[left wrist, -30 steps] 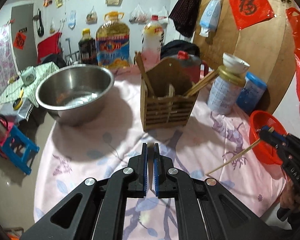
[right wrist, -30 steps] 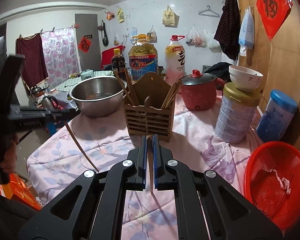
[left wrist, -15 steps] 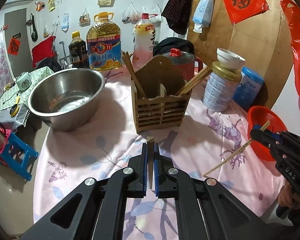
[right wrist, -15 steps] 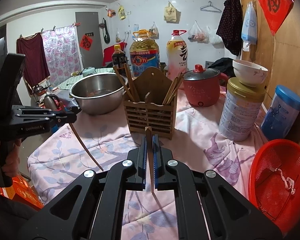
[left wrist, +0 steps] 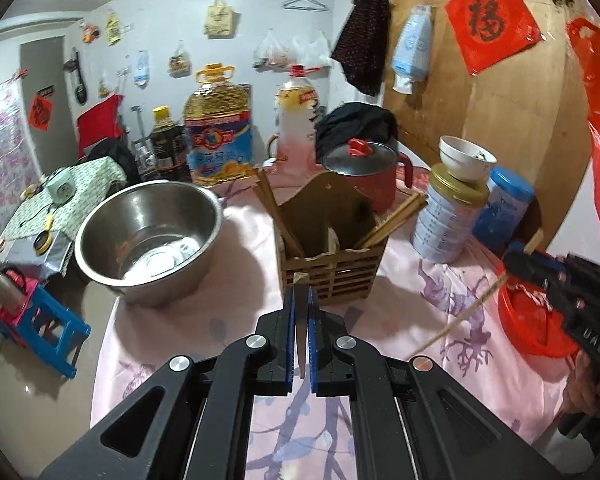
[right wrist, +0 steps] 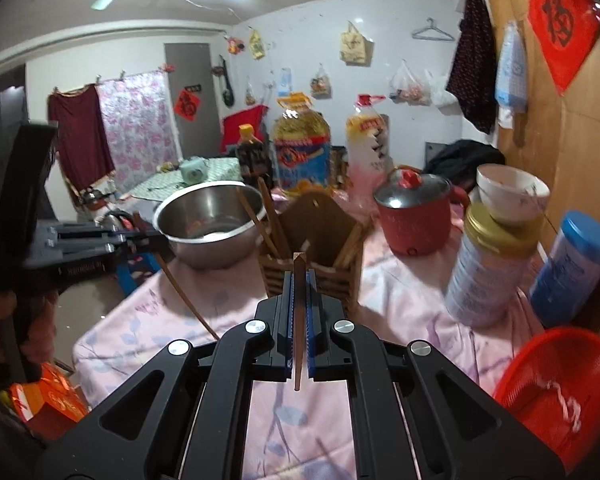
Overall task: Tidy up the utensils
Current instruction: 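Lift both chopsticks and lower them into the wooden holder, then push both chopsticks down into the holder and open both tools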
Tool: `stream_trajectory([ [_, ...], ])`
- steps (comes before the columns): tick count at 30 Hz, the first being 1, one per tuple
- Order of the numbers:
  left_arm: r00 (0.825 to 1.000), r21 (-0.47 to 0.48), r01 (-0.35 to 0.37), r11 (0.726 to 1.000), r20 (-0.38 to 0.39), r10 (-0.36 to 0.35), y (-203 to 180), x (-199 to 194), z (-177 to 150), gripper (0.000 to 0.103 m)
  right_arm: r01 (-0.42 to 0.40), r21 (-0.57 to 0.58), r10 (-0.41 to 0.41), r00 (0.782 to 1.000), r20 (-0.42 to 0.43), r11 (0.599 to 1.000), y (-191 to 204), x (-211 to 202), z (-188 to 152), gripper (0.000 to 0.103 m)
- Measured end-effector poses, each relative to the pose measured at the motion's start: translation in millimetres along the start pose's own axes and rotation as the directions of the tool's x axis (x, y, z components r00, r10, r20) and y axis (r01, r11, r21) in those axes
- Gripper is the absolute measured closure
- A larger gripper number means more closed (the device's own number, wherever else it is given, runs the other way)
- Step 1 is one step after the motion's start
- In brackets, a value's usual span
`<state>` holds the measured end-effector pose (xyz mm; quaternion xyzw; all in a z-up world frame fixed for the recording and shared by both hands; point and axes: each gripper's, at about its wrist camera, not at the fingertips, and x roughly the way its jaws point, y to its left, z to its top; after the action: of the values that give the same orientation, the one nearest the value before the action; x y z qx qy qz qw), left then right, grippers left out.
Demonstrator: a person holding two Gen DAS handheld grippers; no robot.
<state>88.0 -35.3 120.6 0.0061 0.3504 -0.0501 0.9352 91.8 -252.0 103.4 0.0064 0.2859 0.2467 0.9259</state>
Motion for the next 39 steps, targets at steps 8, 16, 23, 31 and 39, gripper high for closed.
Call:
stream_trajectory([
  [8, 0.991, -0.159, -0.127, 0.979, -0.066, 0.118, 5.9, -11.7, -35.4, 0.097, -0.147, -0.062, 0.147, 0.989, -0.009, 0.987, -8.1, 16.1, 29.3, 0.097],
  [16, 0.996, -0.081, -0.092, 0.992, -0.025, 0.091, 15.8, -5.1, -6.8, 0.097, -0.072, 0.008, 0.072, 0.997, 0.03, 0.997, -6.0, 13.9, 28.0, 0.097],
  [23, 0.998, 0.064, -0.008, 0.998, 0.058, 0.004, 11.1, 10.5, 52.7, 0.097, 0.041, 0.052, -0.046, 0.994, 0.098, 0.998, 1.7, -2.6, 44.7, 0.097],
  [31, 0.986, 0.123, 0.064, 0.99, 0.144, -0.082, -2.7, 20.7, 111.7, 0.097, 0.126, 0.011, -0.126, 0.979, 0.159, 0.992, 12.4, -7.3, 85.3, 0.097],
  [39, 0.975, 0.128, 0.087, 0.988, 0.193, -0.111, -9.2, 29.8, 140.8, 0.097, 0.113, -0.028, -0.105, 0.975, 0.198, 0.993, 12.3, 6.1, 124.7, 0.097],
])
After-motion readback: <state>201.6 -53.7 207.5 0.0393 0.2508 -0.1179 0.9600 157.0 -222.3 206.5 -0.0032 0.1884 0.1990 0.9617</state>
